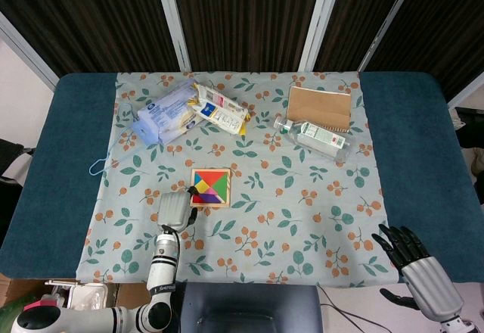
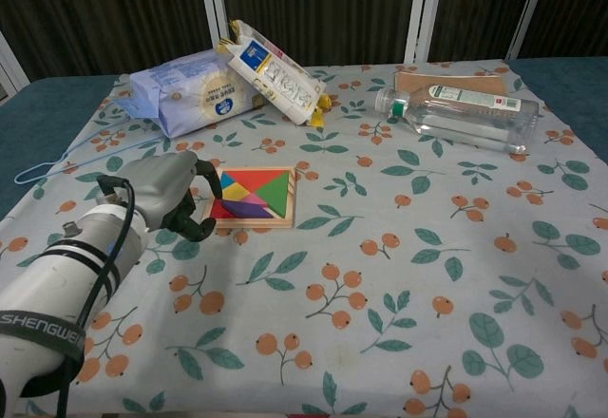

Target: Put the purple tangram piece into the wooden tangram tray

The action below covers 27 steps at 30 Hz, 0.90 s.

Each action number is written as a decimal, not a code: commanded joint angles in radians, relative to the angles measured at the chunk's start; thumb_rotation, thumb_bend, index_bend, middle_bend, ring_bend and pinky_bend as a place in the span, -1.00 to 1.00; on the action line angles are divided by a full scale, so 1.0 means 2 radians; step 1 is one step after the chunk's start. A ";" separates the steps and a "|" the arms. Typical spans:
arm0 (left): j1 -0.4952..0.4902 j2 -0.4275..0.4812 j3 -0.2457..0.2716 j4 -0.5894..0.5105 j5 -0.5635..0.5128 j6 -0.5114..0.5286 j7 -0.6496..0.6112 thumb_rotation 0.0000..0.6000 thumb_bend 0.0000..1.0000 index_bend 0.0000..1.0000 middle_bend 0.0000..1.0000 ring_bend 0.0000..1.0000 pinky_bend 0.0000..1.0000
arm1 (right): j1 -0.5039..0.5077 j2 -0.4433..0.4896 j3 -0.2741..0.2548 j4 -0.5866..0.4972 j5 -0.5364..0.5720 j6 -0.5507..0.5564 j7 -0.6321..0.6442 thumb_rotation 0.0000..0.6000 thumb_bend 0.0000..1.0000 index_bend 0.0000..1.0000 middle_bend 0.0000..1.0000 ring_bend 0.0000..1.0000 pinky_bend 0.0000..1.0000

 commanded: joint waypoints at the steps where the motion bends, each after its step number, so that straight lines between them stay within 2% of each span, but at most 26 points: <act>1: 0.002 0.001 0.002 0.003 -0.001 -0.003 -0.002 1.00 -0.23 -0.20 1.00 1.00 1.00 | 0.000 0.000 0.000 0.000 0.000 0.000 0.000 1.00 -0.68 -1.00 -1.00 -1.00 -1.00; 27: -0.003 -0.024 0.003 0.032 -0.002 -0.015 -0.010 1.00 -0.24 -0.21 1.00 1.00 1.00 | 0.000 0.000 0.001 -0.002 0.003 -0.001 -0.001 1.00 -0.68 -1.00 -1.00 -1.00 -1.00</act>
